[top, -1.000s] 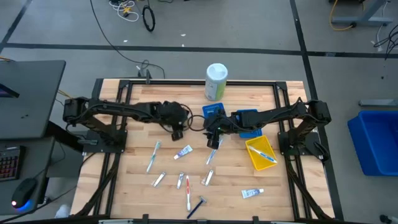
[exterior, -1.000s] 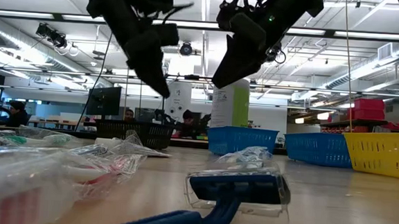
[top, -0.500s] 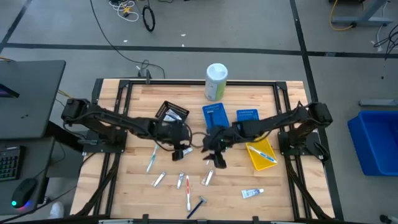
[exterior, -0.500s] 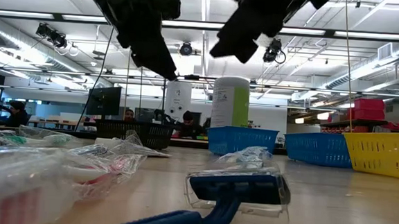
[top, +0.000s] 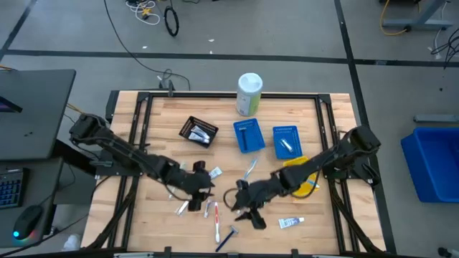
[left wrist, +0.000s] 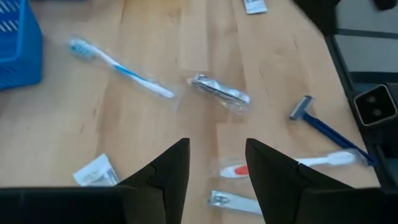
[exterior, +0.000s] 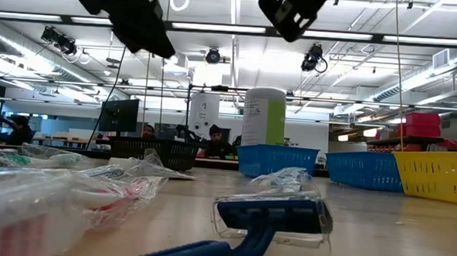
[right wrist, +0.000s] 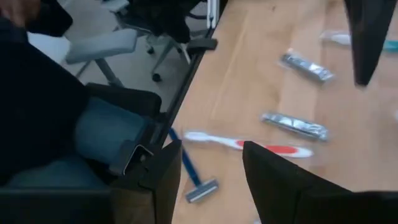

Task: Pick & Place Travel size toiletries
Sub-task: Put the razor into the left blue basket

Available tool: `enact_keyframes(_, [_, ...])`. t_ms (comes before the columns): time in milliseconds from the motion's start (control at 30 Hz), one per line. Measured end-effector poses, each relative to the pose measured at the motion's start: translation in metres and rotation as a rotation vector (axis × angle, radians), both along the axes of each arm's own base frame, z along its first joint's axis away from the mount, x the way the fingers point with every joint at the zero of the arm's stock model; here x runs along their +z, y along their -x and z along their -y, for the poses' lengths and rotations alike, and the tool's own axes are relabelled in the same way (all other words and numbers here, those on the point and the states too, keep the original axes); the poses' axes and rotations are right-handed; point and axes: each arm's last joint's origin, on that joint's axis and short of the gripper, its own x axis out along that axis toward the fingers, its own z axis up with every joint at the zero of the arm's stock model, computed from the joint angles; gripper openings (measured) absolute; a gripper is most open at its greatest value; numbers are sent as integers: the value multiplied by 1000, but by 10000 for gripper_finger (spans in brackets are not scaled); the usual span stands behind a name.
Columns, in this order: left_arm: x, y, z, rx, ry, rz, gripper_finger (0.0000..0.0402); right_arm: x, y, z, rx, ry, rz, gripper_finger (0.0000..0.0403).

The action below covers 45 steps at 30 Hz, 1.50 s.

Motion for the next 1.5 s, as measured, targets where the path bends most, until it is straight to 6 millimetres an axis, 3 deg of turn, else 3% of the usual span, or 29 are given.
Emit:
enact_keyframes(233, [2,11,22,5,-56,47,164,-46,-1,-29,10,19,-112,212])
enact_keyframes(500, [2,12,26,-5,-59,59,164,-84,-10,-35,21,64,-142,230])
enact_keyframes(700, [2,13,26,-6,-61,57,164,-93,-19,-44,-10,18,-33,218])
enact_keyframes(900, [2,15,30,-7,-46,54,164,-111,-9,-61,-99,79,-53,215])
enact_keyframes(1133, [2,17,34,9,-6,51,164,-112,2,-77,-128,128,-14,225])
enact_keyframes(1267, [2,18,36,2,-6,51,164,-111,0,-75,-142,111,-31,227])
enact_keyframes(1500, [2,18,36,0,-7,51,164,-117,-8,-52,-163,46,-176,206])
